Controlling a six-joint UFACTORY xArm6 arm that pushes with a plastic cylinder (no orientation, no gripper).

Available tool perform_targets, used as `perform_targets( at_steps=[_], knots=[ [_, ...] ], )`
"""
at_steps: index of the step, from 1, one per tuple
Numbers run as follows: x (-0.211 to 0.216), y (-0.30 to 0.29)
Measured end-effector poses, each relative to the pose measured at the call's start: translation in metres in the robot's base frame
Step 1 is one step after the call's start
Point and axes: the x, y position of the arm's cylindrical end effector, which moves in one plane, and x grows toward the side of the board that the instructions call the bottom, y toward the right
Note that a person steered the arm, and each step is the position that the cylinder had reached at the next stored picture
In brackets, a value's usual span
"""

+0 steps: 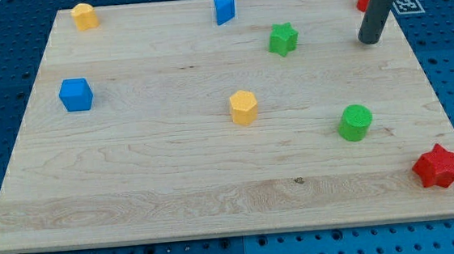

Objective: Slide the red star diagonally to the bottom right of the blue cube

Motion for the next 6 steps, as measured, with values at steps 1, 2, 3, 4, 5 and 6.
perform_targets(
  at_steps=[1, 2, 3, 4, 5, 6],
  knots=[
    [0.000, 0.000],
    [0.017, 0.009],
    [0.059, 0.042],
    [0.116, 0.076],
    [0.187, 0.081],
    [0.243, 0.082]
  ],
)
